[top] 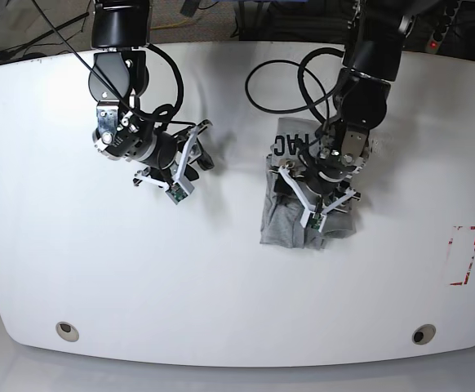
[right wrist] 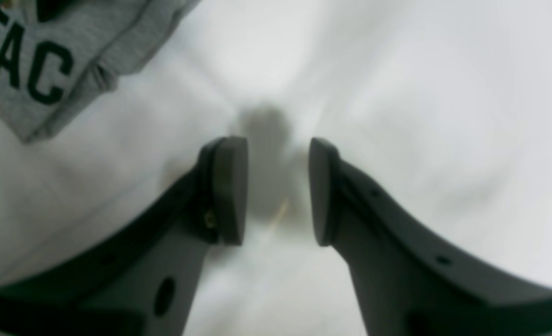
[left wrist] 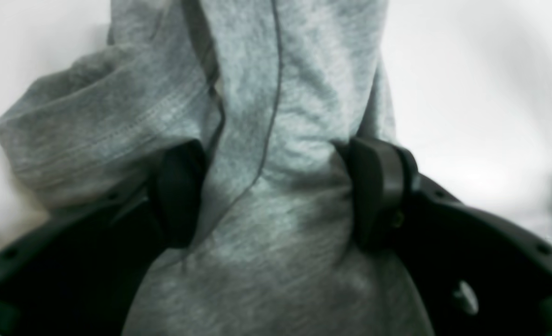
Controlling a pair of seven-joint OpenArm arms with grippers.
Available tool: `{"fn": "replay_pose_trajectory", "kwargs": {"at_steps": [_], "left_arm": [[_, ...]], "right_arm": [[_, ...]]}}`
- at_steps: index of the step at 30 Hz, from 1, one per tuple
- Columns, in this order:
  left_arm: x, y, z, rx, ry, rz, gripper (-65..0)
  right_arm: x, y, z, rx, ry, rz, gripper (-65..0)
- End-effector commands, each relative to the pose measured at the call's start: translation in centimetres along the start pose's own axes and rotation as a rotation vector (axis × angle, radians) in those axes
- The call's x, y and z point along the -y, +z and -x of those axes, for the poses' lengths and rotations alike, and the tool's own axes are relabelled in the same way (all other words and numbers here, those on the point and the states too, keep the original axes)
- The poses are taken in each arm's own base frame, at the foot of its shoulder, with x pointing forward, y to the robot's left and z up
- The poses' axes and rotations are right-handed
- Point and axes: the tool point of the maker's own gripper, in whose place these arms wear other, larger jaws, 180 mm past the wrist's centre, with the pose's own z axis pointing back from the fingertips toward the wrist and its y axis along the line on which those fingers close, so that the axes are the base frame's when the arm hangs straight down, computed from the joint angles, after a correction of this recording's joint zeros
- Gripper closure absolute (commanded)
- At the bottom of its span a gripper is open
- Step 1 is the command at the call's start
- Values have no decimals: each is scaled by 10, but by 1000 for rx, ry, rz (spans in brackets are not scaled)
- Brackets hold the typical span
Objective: Fold the T-shirt properly
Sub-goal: 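Lift the folded bundle with the left gripper and carry it off the table edge, then open the left gripper, releasing the bundle beside the table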
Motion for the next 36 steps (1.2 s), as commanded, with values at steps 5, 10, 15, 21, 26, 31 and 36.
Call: {"fn": "replay_pose_trajectory", "kwargs": {"at_steps": [5,10,15,21,26,31,36], "left_arm": [[-101,16,65,-213,-71,-101,-440],[-183,45,74,-216,-66,-182,-440],[-257,77,89,-241,-62,-304,-440],[-327,114,103,-249,-92,-416,-442],[-370,145,105,-183,-80,-500,-474],[-382,161,86,-113,-97,-527,-494],[-367,170,46,-22,-178,-492,-496]], "right_arm": [[4,5,-20,63,16,8,-201],[5,10,-26,77,35,20,-201],[4,14,-31,92,50,30,-201],[7,25,-39,110,94,54,-201],[9,28,-40,112,100,63,-201],[13,30,-36,96,114,69,-201],[15,30,-35,99,108,73,-201]]}}
